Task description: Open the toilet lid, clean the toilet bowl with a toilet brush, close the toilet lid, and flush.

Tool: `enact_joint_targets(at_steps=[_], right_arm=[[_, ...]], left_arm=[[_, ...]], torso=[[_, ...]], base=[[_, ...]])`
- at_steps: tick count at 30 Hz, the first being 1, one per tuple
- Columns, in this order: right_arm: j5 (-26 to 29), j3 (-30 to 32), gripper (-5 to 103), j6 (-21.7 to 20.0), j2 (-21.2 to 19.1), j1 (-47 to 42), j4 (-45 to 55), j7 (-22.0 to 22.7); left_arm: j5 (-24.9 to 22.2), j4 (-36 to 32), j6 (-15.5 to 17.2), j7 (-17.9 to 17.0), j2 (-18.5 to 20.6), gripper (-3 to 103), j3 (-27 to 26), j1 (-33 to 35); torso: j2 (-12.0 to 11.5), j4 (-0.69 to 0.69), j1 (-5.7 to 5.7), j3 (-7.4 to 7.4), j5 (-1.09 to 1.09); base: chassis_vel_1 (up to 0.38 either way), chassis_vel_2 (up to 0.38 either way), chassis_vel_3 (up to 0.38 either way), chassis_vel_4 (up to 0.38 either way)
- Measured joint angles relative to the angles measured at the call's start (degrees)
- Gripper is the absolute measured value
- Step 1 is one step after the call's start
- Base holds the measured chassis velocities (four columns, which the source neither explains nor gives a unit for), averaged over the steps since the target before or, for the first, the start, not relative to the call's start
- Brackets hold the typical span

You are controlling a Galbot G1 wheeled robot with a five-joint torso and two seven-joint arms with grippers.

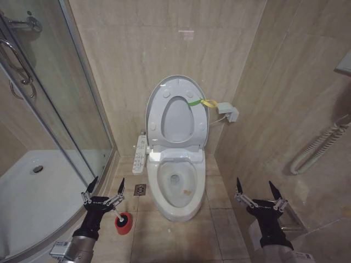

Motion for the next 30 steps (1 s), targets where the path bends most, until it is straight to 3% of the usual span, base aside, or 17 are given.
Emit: enact_joint_targets(at_steps=[11, 14, 15, 20, 21, 24, 27, 30], right_arm=[[0.0, 0.0, 100, 0.0, 0.0, 0.0, 0.0, 0.0], [0.0, 0.0, 100, 0.0, 0.0, 0.0, 0.0, 0.0], [0.0, 0.0, 100, 0.0, 0.0, 0.0, 0.0, 0.0], [0.0, 0.0, 100, 0.0, 0.0, 0.0, 0.0, 0.0], [0.0, 0.0, 100, 0.0, 0.0, 0.0, 0.0, 0.0], [0.0, 0.0, 100, 0.0, 0.0, 0.0, 0.0, 0.0], [0.0, 0.01, 100, 0.0, 0.0, 0.0, 0.0, 0.0], [0.0, 0.01, 100, 0.0, -0.01, 0.0, 0.0, 0.0]], left_arm=[[-0.31, -0.19, 0.66, -0.11, 0.06, 100, -0.2, 0.01], [-3.31, -2.81, 6.11, -1.22, 0.76, 100, -1.97, 0.23], [-3.31, -2.81, 6.11, -1.22, 0.76, 100, -1.97, 0.23], [-8.75, -7.5, 16.03, -3.27, 2.07, 100, -5.21, 0.63], [-8.75, -7.5, 16.03, -3.27, 2.07, 100, -5.21, 0.63], [-12.12, -10.38, 22.18, -4.53, 2.88, 100, -7.23, 0.87], [-13.3, -12.18, 24.88, -4.24, 3.76, 100, -8.87, 1.68], [-12.05, -11.62, 23.39, -2.73, 4.44, 100, -9.63, 2.9]], torso=[[0.0, 0.0, 0.0, 0.0, 0.0], [0.0, 0.0, 0.0, 0.0, 0.0], [0.0, 0.0, 0.0, 0.0, 0.0], [0.0, 0.0, 0.0, 0.0, 0.0], [0.0, 0.0, 0.0, 0.0, 0.0], [0.0, 0.0, 0.0, 0.0, 0.0], [0.0, -0.01, 0.0, 0.0, -0.01], [0.0, 0.01, 0.0, 0.0, 0.01]], base=[[0.0, 0.0, 0.0, 0.0], [0.0, 0.0, 0.0, 0.0], [0.0, 0.0, 0.0, 0.0], [0.0, 0.0, 0.0, 0.0], [0.0, 0.0, 0.0, 0.0], [0.0, 0.0, 0.0, 0.0], [0.0, 0.0, 0.0, 0.0], [0.0, 0.0, 0.0, 0.0]])
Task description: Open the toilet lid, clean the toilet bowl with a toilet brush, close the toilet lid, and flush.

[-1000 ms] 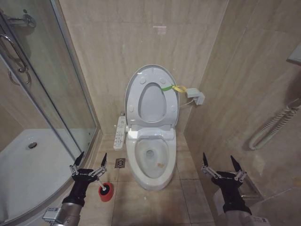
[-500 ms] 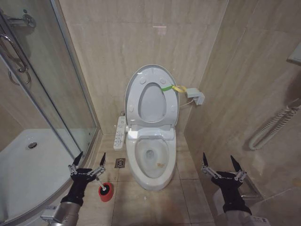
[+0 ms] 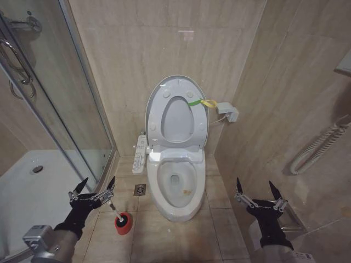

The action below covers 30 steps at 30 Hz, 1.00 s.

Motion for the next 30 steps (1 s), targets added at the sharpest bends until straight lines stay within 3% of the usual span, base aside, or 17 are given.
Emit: enact_joint_targets(at_steps=[5, 10, 14, 18, 21, 22, 24, 30], right_arm=[[0.0, 0.0, 100, 0.0, 0.01, 0.0, 0.0, 0.0], [0.0, 0.0, 100, 0.0, 0.01, 0.0, 0.0, 0.0], [0.0, 0.0, 100, 0.0, 0.01, 0.0, 0.0, 0.0], [0.0, 0.0, 100, 0.0, 0.01, 0.0, 0.0, 0.0], [0.0, 0.0, 100, 0.0, 0.01, 0.0, 0.0, 0.0], [0.0, 0.0, 100, 0.0, 0.01, 0.0, 0.0, 0.0], [0.0, 0.0, 100, 0.0, 0.01, 0.0, 0.0, 0.0], [0.0, 0.0, 100, 0.0, 0.01, 0.0, 0.01, 0.0]], left_arm=[[1.31, 2.55, -2.73, 0.2, 0.37, 100, 0.48, 1.56], [3.02, 6.64, -7.44, 1.46, 0.87, 100, 1.27, 2.69], [2.36, 13.47, -13.18, 4.61, 1.58, 100, 1.41, 2.72], [2.53, 18.51, -16.61, 6.32, 1.44, 100, 1.71, 2.7], [2.79, 20.01, -17.57, 6.54, 1.14, 100, 1.92, 2.61], [3.13, 21.72, -18.72, 6.66, 0.84, 94, 2.17, 2.39], [3.84, 25.08, -21.84, 7.4, 0.59, 94, 2.47, 1.9], [4.5, 30.7, -25.81, 7.44, 0.4, 100, 2.99, 0.49]], torso=[[0.0, -0.01, 0.0, 0.0, 0.0], [0.0, -0.01, 0.0, 0.0, -0.01], [0.0, -0.02, 0.0, 0.0, -0.02], [0.0, -0.01, 0.0, 0.0, -0.02], [0.0, -0.01, 0.0, 0.0, -0.02], [0.0, -0.01, 0.0, 0.0, -0.01], [0.0, -0.01, 0.0, 0.0, -0.02], [0.0, -0.01, 0.0, 0.0, -0.01]], base=[[0.0, 0.0, 0.0, 0.0], [0.0, 0.0, 0.0, 0.0], [0.0, 0.0, 0.0, 0.0], [0.0, 0.0, 0.0, 0.0], [0.0, 0.0, 0.0, 0.0], [0.0, 0.0, 0.0, 0.0], [0.0, 0.0, 0.0, 0.0], [0.0, 0.0, 0.0, 0.0]])
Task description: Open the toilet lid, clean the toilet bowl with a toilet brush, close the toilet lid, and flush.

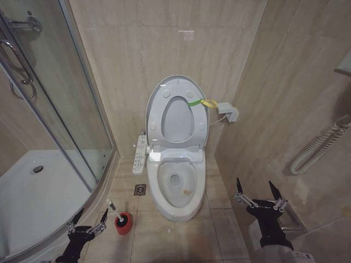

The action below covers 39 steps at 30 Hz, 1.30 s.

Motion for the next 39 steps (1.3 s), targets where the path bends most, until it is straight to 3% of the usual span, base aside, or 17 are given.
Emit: enact_joint_targets(at_steps=[6, 13, 17, 19, 20, 21, 25, 28, 30, 34, 35, 36, 39], right_arm=[[0.0, 0.0, 100, 0.0, 0.0, 0.0, 0.0, 0.0], [0.0, 0.0, 100, 0.0, 0.0, 0.0, 0.0, 0.0], [0.0, 0.0, 100, 0.0, 0.0, 0.0, 0.0, 0.0], [0.0, 0.0, 100, 0.0, 0.0, 0.0, 0.0, 0.0], [0.0, 0.0, 100, 0.0, 0.0, 0.0, 0.0, 0.0], [0.0, 0.0, 100, 0.0, 0.0, 0.0, 0.0, 0.0], [0.0, 0.0, 100, 0.0, 0.0, 0.0, 0.0, 0.0], [0.0, 0.0, 100, 0.0, 0.0, 0.0, 0.0, 0.0], [0.0, 0.0, 100, 0.0, 0.0, 0.0, 0.0, 0.0], [0.0, 0.0, 100, 0.0, 0.0, 0.0, 0.0, 0.0], [0.0, 0.0, 100, 0.0, 0.0, 0.0, 0.0, 0.0], [0.0, 0.0, 100, 0.0, 0.0, 0.0, 0.0, 0.0], [0.0, 0.0, 100, 0.0, 0.0, 0.0, 0.0, 0.0]], left_arm=[[0.87, 5.98, -4.04, -2.29, -0.7, 100, 0.89, -2.28], [-1.92, 7.34, -2.72, -2.69, -1.14, 102, 1.56, -3.96], [-5.04, 9.24, -2.84, -1.21, -1.07, 102, 2.18, -4.76], [-6.54, 12.76, -6.54, 1.56, -0.94, 102, 2.67, -5.83], [-6.61, 14.37, -8.0, 2.34, -0.81, 96, 2.76, -6.18], [-6.61, 14.37, -8.0, 2.34, -0.81, 96, 2.76, -6.18], [-7.83, 15.62, -9.98, -2.16, -0.45, 96, 4.22, -6.42], [-7.01, 15.47, -10.12, -3.34, -0.44, 93, 4.26, -6.55], [-6.37, 12.55, -5.52, -3.4, -0.48, 93, 3.54, -5.71], [-7.4, 12.18, -4.15, -0.35, -0.51, 93, 2.64, -5.93], [-7.2, 13.48, -4.52, 0.7, -0.51, 100, 2.44, -6.47], [-7.2, 13.48, -4.52, 0.7, -0.51, 100, 2.44, -6.47], [-6.26, 20.28, -8.81, 1.35, -0.66, 100, 2.51, -9.75]], torso=[[0.0, 0.0, 0.0, 0.0, -0.01], [0.0, 0.0, 0.0, 0.0, 0.01], [0.0, 0.0, 0.0, 0.0, 0.01], [0.0, 0.0, 0.0, 0.0, 0.0], [0.0, -0.01, 0.0, 0.0, -0.02], [0.0, -0.01, 0.0, 0.0, -0.02], [0.0, 0.01, 0.0, 0.0, -0.01], [0.0, -0.01, 0.0, 0.0, 0.0], [0.0, 0.0, 0.0, 0.0, 0.0], [0.0, 0.0, 0.0, 0.0, 0.0], [0.0, 0.0, 0.0, 0.0, 0.01], [0.0, 0.0, 0.0, 0.0, 0.01], [0.0, 0.01, 0.0, 0.0, -0.03]], base=[[0.0, 0.0, 0.0, 0.0], [0.0, 0.0, 0.0, 0.0], [0.0, 0.0, 0.0, 0.0], [0.0, 0.0, 0.0, 0.0], [0.0, 0.0, 0.0, 0.0], [0.0, 0.0, 0.0, 0.0], [0.0, 0.0, 0.0, 0.0], [0.0, 0.0, 0.0, 0.0], [0.0, 0.0, 0.0, 0.0], [0.0, 0.0, 0.0, 0.0], [0.0, 0.0, 0.0, 0.0], [0.0, 0.0, 0.0, 0.0], [0.0, 0.0, 0.0, 0.0]])
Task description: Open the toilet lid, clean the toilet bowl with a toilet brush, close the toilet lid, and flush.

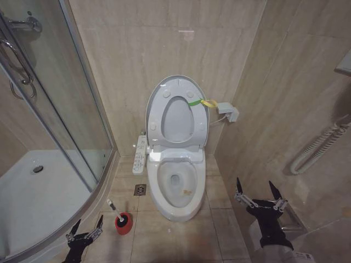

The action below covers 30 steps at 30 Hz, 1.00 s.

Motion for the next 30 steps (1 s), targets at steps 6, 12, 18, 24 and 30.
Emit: enact_joint_targets(at_steps=[6, 12, 18, 24, 30], right_arm=[[0.0, 0.0, 100, 0.0, 0.0, 0.0, 0.0, 0.0], [0.0, 0.0, 100, 0.0, -0.01, 0.0, 0.0, 0.0], [0.0, 0.0, 100, 0.0, 0.0, 0.0, -0.01, 0.0], [0.0, 0.0, 100, 0.0, -0.01, 0.0, 0.0, 0.0], [0.0, 0.0, 100, 0.0, -0.01, 0.0, 0.0, 0.0]], left_arm=[[0.44, 8.09, -2.9, 2.31, 0.76, 100, -0.12, -4.44], [-0.17, 11.52, -2.73, 4.05, 2.17, 81, 0.81, -8.42], [0.37, 16.67, -3.59, 6.68, 3.13, 81, 3.33, -12.81], [1.08, 18.8, -4.25, 9.79, 2.74, 81, 5.47, -14.21], [3.22, 22.29, -5.96, 10.16, 2.02, 91, 6.41, -16.0]], torso=[[0.0, -0.01, 0.0, 0.0, 0.01], [0.0, 0.0, 0.0, 0.0, 0.03], [0.0, -0.01, 0.0, 0.0, 0.02], [0.0, 0.0, 0.0, 0.0, 0.02], [0.0, 0.0, 0.0, 0.0, 0.03]], base=[[0.0, 0.0, 0.0, 0.0], [0.0, 0.0, 0.0, 0.0], [0.0, 0.0, 0.0, 0.0], [0.0, 0.0, 0.0, 0.0], [0.0, 0.0, 0.0, 0.0]])
